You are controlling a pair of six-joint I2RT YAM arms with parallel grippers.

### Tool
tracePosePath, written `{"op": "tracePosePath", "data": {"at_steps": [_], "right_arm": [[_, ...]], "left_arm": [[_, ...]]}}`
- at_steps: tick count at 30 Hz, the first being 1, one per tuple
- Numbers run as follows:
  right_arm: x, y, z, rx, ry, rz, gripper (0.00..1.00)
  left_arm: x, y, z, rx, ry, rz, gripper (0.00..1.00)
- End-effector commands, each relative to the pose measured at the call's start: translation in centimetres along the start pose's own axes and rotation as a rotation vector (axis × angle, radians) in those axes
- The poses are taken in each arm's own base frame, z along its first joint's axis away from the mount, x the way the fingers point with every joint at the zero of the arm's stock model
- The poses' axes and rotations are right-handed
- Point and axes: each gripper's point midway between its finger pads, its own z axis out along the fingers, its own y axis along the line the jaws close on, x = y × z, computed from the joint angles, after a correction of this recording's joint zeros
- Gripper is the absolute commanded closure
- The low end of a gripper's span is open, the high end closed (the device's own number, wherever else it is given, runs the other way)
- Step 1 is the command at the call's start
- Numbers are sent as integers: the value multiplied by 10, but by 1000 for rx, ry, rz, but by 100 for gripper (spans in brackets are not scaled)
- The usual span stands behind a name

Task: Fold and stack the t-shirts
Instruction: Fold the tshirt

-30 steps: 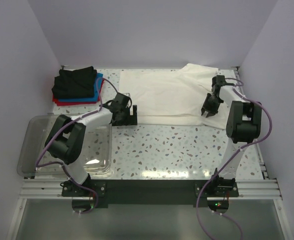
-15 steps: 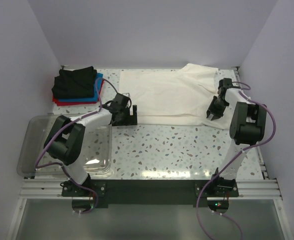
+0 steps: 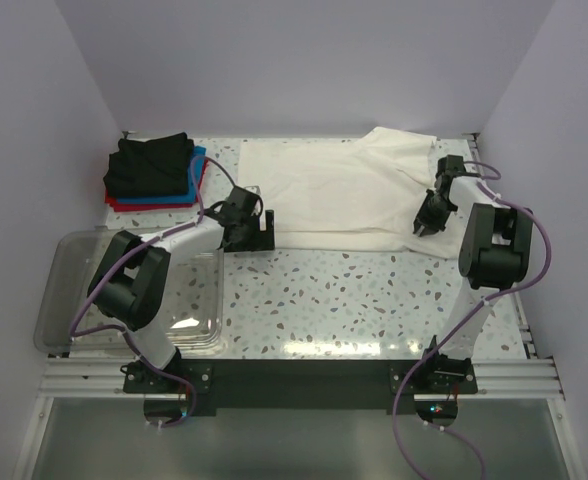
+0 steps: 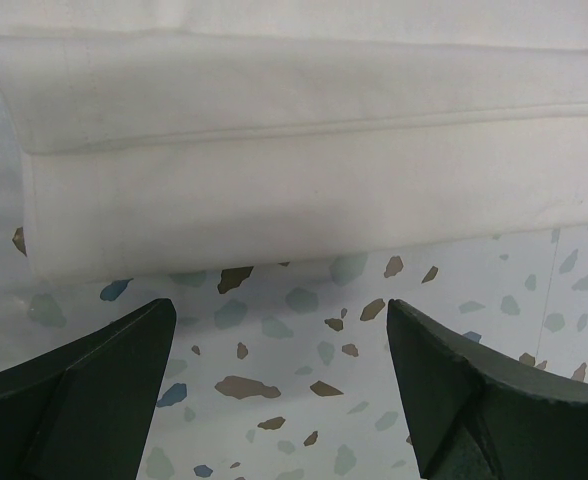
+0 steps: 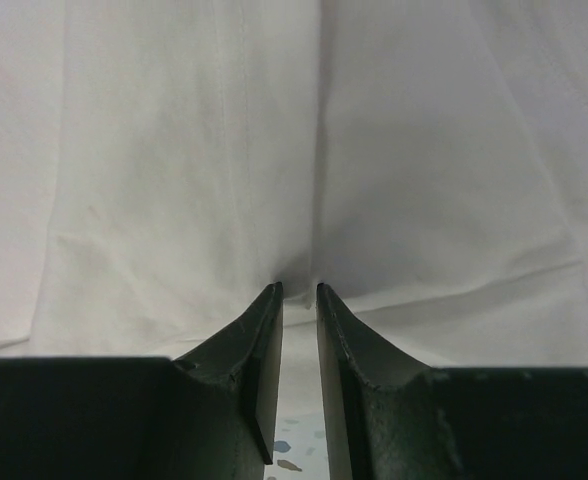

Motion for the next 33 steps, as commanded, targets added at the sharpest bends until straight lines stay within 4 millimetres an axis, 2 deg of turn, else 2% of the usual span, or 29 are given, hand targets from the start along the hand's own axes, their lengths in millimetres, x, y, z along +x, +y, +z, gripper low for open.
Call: {"op": "tracePosePath", "data": {"at_steps": [1, 8, 16, 21, 30, 33], "right_arm": [[-7, 7, 1, -27, -17, -4, 78], [-7, 8, 2, -30, -13, -10, 85], [-13, 15, 1, -55, -10, -15, 100], [-20, 20, -4, -71, -16, -14, 100], [-42, 42, -28, -151, -83, 6, 100], [-47, 48, -25, -169, -80, 14, 100]], "left_arm": [[-7, 8, -11, -29, -26, -7, 8], [-7, 8, -10, -27, -25, -5, 8], [-8, 8, -11, -29, -28, -4, 8], [-7, 9, -10, -31, -24, -4, 8], [-5, 10, -9, -34, -18, -3, 8], [-5, 10, -9, -34, -17, -3, 8]]}}
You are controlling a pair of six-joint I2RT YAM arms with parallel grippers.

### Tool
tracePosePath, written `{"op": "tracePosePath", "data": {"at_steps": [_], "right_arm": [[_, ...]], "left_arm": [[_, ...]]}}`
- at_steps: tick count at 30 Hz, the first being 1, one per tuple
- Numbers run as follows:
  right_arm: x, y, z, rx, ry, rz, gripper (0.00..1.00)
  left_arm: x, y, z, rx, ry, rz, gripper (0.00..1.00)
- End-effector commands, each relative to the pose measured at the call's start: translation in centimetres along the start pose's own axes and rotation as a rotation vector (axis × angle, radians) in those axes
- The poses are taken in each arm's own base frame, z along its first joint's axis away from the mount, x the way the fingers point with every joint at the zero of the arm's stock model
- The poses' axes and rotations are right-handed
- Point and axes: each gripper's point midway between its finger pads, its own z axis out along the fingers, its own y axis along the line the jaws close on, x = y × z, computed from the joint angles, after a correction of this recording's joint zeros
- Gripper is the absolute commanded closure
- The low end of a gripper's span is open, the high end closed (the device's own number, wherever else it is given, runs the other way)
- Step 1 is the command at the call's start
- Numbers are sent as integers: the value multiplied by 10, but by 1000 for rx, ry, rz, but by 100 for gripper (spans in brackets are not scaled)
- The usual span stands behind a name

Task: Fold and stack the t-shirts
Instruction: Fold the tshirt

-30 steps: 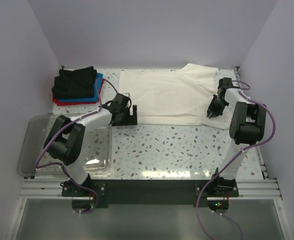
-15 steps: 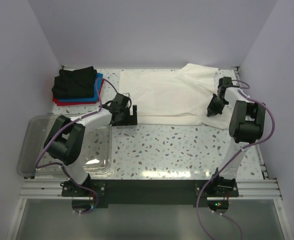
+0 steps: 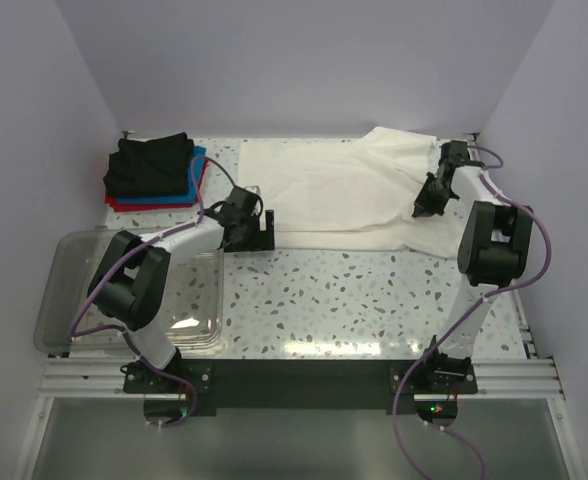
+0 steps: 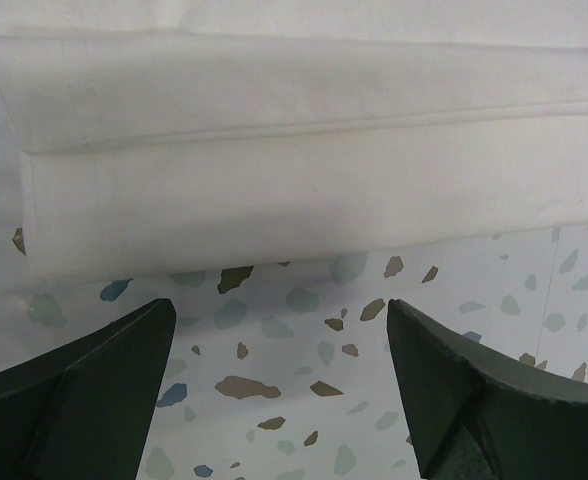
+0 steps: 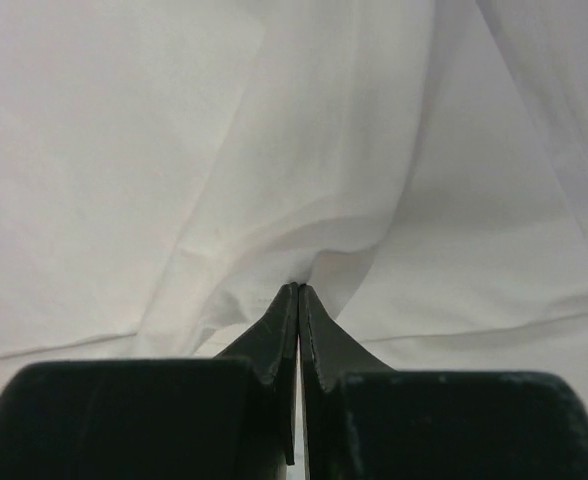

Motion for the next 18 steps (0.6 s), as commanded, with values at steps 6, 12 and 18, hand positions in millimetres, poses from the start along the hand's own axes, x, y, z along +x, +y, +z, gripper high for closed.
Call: {"op": "tracePosePath", "data": {"at_steps": [6, 12, 18], "right_arm": [[-22, 39, 0, -105, -31, 22, 100], [-34, 64, 6, -132, -44, 5, 100], [-52, 86, 9, -162, -78, 2, 100]], "left_arm": [[-3, 13, -9, -48, -12, -2, 8], [-4, 18, -12, -60, -10, -6, 8], [0, 25, -13, -75, -4, -16, 8]]}}
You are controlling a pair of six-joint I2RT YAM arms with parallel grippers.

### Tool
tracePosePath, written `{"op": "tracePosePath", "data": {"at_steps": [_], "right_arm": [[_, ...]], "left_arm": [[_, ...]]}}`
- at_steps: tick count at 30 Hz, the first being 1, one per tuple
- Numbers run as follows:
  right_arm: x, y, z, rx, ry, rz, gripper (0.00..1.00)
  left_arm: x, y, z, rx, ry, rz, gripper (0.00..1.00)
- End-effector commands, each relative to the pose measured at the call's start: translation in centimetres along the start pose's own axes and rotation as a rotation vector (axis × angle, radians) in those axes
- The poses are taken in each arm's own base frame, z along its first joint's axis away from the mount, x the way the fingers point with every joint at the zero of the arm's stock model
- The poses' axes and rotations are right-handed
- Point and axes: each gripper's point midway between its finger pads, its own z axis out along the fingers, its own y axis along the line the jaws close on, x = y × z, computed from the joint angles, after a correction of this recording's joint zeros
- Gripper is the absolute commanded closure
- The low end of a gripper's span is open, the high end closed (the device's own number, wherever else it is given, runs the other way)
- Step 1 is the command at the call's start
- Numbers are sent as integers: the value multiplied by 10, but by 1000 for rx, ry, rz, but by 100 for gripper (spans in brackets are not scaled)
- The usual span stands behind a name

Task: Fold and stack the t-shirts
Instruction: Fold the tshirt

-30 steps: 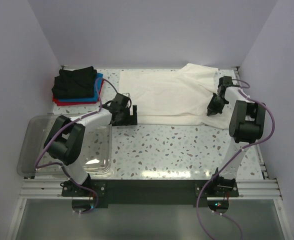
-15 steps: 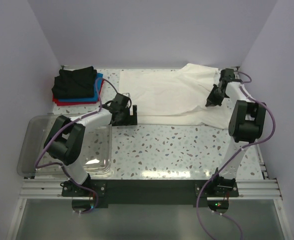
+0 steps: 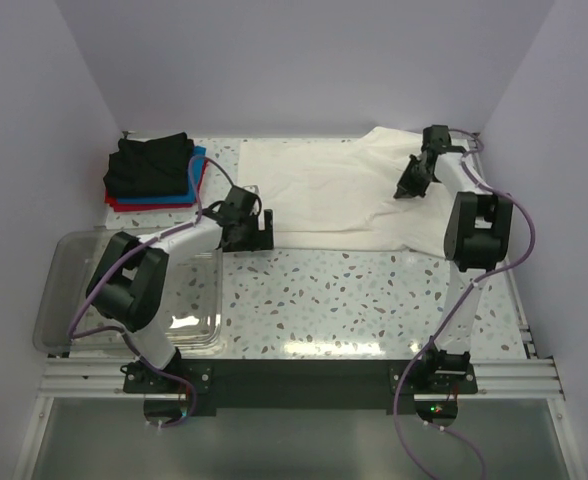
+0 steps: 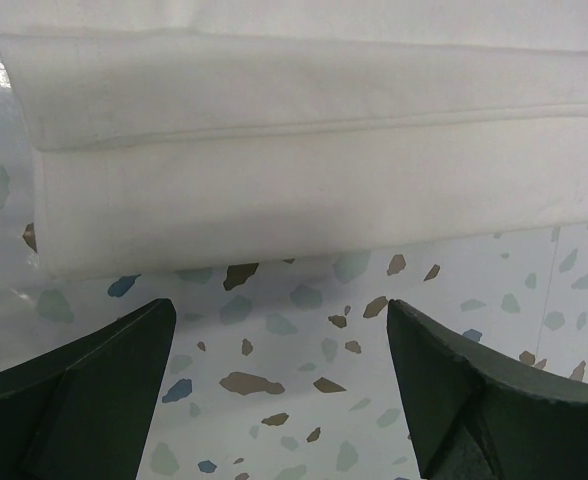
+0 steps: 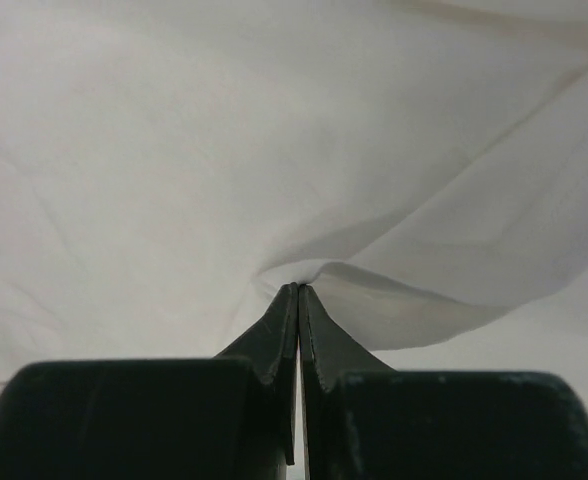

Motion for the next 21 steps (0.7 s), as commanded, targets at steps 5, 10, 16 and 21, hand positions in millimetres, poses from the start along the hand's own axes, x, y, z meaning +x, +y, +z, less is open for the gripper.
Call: {"op": "tracePosePath", "data": {"at_steps": [5, 10, 16, 21], "right_arm": [[-24, 28, 8, -58, -33, 17, 100], [-29, 37, 17, -75, -34, 19, 100], [-32, 55, 20, -120, -40, 12, 100], [-29, 75, 18, -150, -48, -13, 100]], "left_arm": [[5, 26, -13, -80, 5, -16, 8], [4, 28, -16, -88, 2, -19, 8], [4, 28, -19, -88, 0, -22, 8], [4, 28, -19, -86, -1, -25, 8]]}}
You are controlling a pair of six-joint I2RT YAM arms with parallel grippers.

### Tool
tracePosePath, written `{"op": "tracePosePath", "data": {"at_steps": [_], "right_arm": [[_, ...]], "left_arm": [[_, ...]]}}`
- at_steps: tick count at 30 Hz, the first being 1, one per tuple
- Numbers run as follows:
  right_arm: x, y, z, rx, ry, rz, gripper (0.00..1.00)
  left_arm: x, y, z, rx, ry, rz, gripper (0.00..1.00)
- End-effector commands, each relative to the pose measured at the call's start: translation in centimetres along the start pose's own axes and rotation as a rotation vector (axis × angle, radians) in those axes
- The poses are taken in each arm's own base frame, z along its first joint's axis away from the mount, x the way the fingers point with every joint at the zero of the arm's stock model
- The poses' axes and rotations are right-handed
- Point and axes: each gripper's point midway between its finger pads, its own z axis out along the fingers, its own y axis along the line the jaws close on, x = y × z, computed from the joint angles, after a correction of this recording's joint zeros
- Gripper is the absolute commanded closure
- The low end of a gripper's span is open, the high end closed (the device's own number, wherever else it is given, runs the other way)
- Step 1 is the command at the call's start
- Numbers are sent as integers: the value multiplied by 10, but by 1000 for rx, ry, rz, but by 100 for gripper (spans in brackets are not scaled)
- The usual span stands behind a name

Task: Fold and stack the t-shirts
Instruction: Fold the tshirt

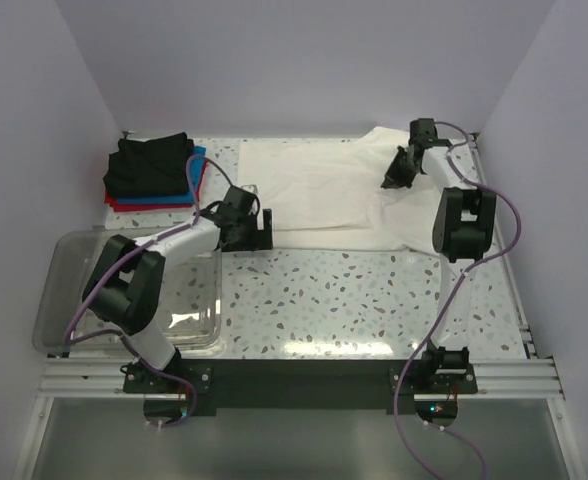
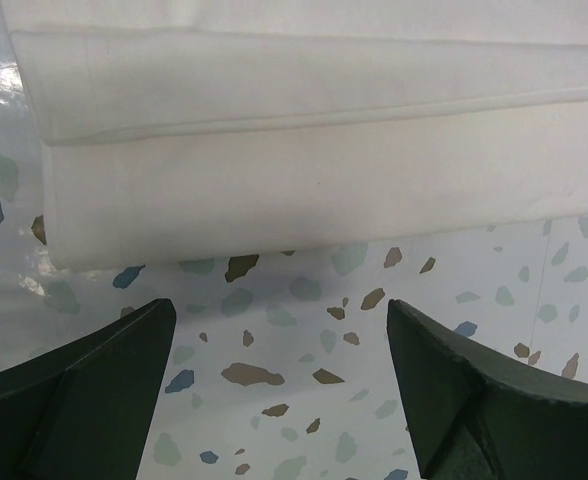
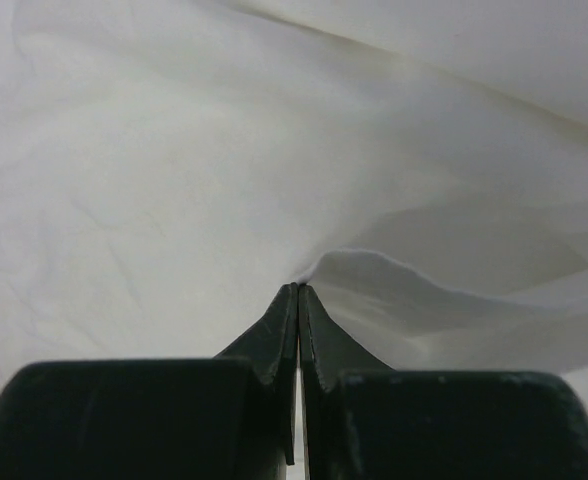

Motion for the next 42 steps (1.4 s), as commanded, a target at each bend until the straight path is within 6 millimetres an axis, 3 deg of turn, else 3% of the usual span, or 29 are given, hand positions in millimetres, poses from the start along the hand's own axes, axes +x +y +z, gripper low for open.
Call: {"op": "tracePosePath", "data": {"at_steps": [1, 3, 6, 7, 11, 14, 16, 17, 19, 20, 21, 22, 25, 29, 42], "right_arm": [[-10, 35, -11, -85, -37, -20, 99], [-14, 41, -16, -103, -48, -18, 97], [-24, 53, -27, -142, -87, -22, 83], [-29, 58, -33, -158, -103, -26, 72], [-36, 70, -56, -199, -130, -51, 48], [-34, 65, -76, -186, -140, -71, 36], [-32, 55, -87, -173, -146, -63, 30], [-22, 45, -94, -162, -136, -57, 29], [-21, 24, -102, -150, -150, -26, 27], [-5, 2, -94, -116, -111, 1, 26], [-4, -1, -107, -125, -136, 0, 25], [14, -17, -99, -98, -95, 10, 25], [28, -37, -104, -75, -84, 22, 24], [60, -72, -92, -3, -17, 46, 24], [103, -142, -74, 182, 81, 110, 25]], "left_arm": [[5, 27, -13, -89, 12, -23, 8], [4, 26, -14, -88, 7, -23, 8], [2, 25, -15, -86, 3, -23, 8], [1, 25, -15, -84, 1, -25, 8], [-3, 22, -17, -77, -13, -29, 8], [-12, 18, -17, -68, -32, -24, 8], [-21, 13, -19, -54, -53, -25, 8], [-24, 11, -20, -47, -60, -25, 8], [-33, 5, -21, -28, -83, -30, 8], [-35, 2, -22, -18, -88, -30, 8], [-40, -1, -23, -8, -102, -32, 8], [-43, -3, -24, -2, -108, -33, 8], [-54, -9, -30, 19, -142, -38, 8], [-64, -19, -38, 61, -180, -44, 8], [-26, -21, 2, 118, -91, -76, 8]]}}
